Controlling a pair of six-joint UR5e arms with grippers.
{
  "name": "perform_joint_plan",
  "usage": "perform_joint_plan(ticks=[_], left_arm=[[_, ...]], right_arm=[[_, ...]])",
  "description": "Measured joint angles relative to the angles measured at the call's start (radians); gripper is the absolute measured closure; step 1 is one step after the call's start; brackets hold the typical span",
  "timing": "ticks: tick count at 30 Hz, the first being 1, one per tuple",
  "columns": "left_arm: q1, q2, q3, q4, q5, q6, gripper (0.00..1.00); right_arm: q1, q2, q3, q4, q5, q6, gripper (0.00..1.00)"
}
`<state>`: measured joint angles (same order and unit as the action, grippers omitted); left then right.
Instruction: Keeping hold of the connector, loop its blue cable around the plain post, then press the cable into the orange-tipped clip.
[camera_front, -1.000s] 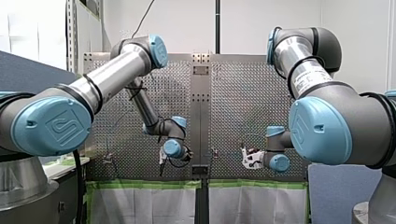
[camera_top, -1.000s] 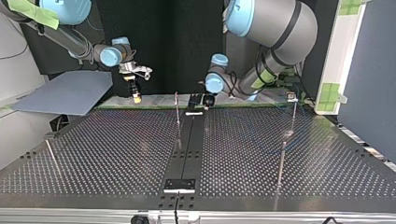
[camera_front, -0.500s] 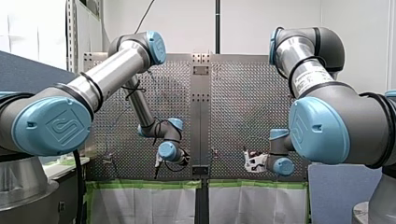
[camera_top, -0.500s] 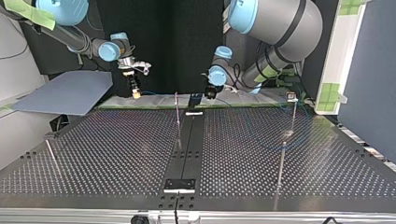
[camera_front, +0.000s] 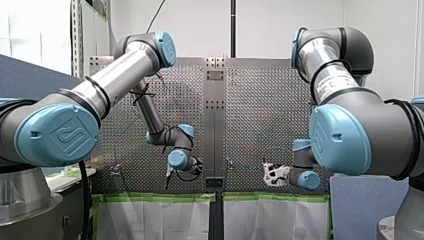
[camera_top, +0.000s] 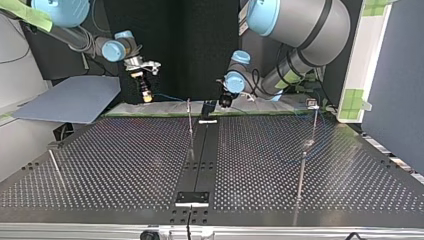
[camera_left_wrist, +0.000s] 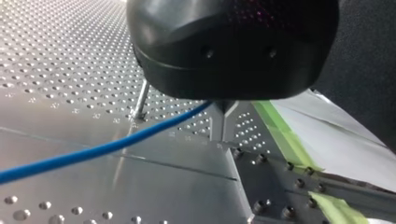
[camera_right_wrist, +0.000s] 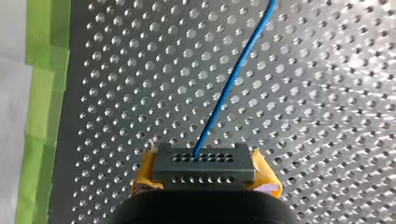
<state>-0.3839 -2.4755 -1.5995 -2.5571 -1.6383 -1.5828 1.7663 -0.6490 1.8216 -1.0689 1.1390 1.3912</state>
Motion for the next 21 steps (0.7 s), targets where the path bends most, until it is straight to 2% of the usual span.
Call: perform_joint_plan(ticks=[7,10,21], left_arm=[[0.007,0.0,0.0,0.0,0.002,-0.005,1.0],[0.011,0.001,0.0,0.001,0.002,-0.01,1.0],[0.018,0.001,0.0,0.001,0.01,-0.015,1.0]], right_arm=[[-0.004,-0.019,0.041,-0.068,-0.028,0.066,1.0],[-0.002,-0.02,0.054,-0.101,-0.049,0.084,1.0],[0.012,-0.021,0.121,-0.197,-0.103,0.091,1.0]])
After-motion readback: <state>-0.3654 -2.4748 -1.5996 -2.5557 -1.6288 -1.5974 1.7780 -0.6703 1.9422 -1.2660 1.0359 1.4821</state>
